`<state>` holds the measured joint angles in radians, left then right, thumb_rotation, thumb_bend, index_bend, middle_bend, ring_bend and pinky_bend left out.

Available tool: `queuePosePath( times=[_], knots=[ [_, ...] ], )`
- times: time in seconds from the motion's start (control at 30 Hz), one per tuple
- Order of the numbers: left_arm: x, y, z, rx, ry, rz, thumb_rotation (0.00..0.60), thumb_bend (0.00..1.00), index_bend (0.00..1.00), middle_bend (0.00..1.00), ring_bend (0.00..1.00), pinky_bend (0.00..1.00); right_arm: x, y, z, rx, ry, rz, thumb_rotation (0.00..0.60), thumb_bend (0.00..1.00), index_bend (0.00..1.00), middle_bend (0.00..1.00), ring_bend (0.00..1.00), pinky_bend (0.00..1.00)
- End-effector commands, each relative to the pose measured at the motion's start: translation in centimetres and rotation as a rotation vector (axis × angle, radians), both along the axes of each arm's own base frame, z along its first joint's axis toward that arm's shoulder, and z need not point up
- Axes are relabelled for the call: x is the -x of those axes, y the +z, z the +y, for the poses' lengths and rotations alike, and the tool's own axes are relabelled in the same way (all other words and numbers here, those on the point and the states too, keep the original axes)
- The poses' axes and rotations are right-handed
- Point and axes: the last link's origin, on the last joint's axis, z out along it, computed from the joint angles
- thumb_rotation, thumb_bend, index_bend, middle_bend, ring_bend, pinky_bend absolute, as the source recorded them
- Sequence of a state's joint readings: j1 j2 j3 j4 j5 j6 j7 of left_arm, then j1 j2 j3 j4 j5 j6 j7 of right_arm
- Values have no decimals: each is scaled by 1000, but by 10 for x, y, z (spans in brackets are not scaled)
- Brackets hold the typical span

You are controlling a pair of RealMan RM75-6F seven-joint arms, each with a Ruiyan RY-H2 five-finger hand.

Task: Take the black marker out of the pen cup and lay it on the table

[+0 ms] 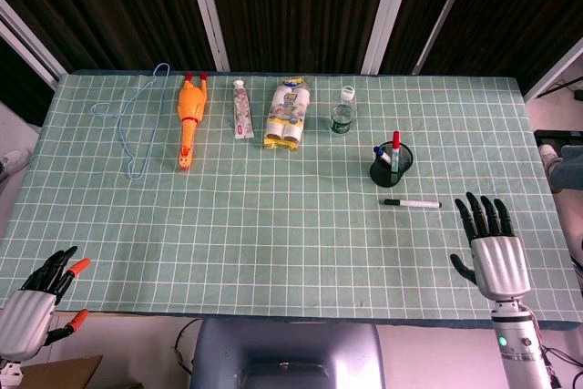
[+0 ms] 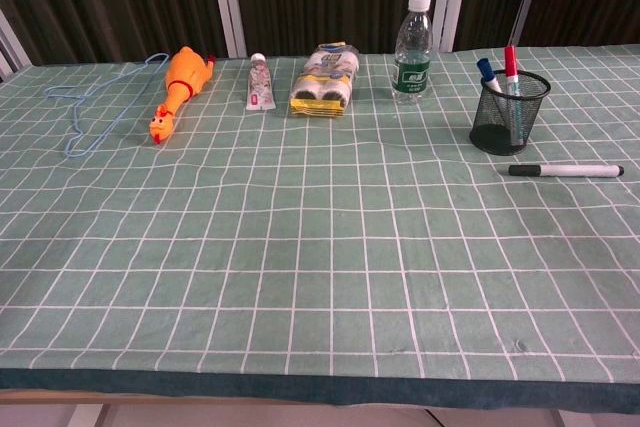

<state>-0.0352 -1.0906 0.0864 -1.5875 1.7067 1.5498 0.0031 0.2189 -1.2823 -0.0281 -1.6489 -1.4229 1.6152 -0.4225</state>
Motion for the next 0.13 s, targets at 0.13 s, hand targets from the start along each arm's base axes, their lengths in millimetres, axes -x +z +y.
queuePosePath(
  times=[0.13],
  knots=[
    [-1,-1,0,-1,-2,1,600,252,176,18,2,231,12,1,5,-9,15,-19,600,377,110,114,18,132]
  ],
)
